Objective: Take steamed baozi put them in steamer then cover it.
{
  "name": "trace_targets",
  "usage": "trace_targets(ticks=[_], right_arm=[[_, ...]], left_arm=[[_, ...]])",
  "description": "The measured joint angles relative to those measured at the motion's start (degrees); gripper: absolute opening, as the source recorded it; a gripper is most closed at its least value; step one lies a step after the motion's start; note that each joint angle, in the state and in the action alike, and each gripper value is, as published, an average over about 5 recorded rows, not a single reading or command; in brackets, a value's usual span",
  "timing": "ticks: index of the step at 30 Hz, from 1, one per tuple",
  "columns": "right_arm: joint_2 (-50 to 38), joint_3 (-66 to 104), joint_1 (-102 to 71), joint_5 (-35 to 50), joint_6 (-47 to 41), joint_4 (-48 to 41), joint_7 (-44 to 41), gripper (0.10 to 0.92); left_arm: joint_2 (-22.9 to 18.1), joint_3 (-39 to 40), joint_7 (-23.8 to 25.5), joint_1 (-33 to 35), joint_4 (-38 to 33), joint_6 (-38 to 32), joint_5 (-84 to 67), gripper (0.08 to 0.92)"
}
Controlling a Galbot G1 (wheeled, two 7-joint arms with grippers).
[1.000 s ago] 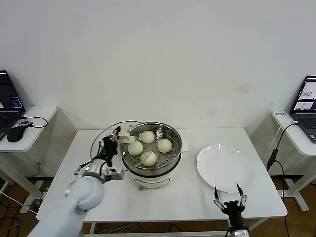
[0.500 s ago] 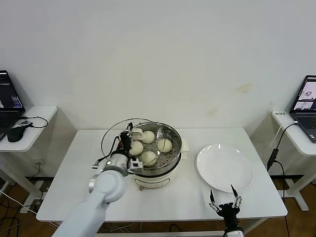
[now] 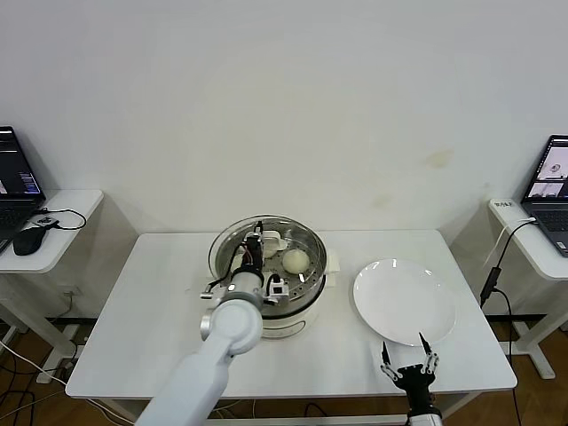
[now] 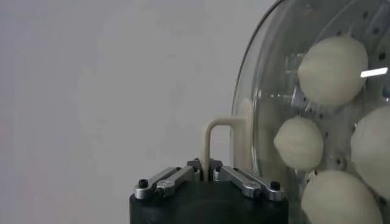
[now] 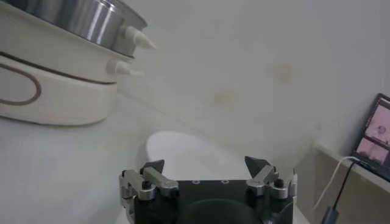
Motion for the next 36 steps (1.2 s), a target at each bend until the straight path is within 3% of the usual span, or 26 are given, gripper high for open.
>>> trace_targets(ticks=[8,23,29,36], right_arm=[[-0.44,0.22,0.18,0.06,0.01,-0.49,0.02,0.823],[-0.63,-0.12,-0.04,-0.18,0.07,-0.79,-0.07,0.823],[-0.69,-0.29,-0.15,-0.31,0.06,-0.79,-0.13,0.823],[-0.73,-0.57,-0.56,-0.58,0.04,-0.79,-0.17,0.823]], left_arm=[[-3.73,-0.08,0.19,-0.45,3.79,-0.15,2.58,0.141],[-6.79,-0.65,-0.40,0.49,5.21,-0.65,4.45,0.144],[-7.00,-0.32,-0.41,1.34,3.94,-0.82,4.30,0.263],[-5.95,-0.56,-0.14,3.15,0.50,-0.86,3.90,0.497]])
